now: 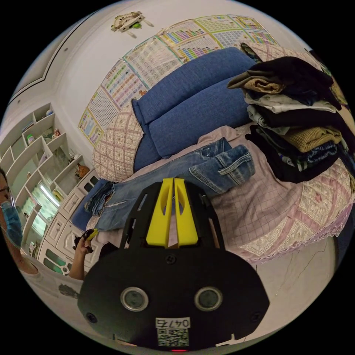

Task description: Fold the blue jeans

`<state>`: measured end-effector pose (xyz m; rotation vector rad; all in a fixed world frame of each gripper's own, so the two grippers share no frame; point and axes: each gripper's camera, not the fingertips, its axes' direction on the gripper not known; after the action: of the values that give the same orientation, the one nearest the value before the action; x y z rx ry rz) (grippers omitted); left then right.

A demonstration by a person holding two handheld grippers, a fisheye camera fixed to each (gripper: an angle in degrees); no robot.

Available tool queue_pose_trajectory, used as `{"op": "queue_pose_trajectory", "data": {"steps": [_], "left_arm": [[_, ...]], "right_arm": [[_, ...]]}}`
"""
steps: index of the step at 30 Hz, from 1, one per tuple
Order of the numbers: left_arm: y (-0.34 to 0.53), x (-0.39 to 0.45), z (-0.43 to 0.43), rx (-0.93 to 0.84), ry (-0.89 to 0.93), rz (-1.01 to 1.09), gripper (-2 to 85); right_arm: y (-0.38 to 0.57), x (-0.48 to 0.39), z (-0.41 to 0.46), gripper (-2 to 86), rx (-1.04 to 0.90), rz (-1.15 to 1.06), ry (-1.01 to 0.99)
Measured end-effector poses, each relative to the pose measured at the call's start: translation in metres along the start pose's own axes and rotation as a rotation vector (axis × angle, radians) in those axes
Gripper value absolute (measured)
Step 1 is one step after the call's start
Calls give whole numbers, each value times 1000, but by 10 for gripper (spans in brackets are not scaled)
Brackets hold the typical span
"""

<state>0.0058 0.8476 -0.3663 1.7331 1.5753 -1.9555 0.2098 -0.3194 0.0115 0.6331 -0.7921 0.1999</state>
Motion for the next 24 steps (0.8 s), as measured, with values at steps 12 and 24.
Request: {"op": "queue_pose_trajectory", "data": {"steps": [12, 24], "left_arm": [[-119, 214, 173, 126, -30, 463, -10], [-230, 303, 482, -74, -393, 598, -10]], "right_arm": [[-110, -19, 111, -6, 96, -63, 59], [-216, -9, 387, -6, -83, -69, 357]]}}
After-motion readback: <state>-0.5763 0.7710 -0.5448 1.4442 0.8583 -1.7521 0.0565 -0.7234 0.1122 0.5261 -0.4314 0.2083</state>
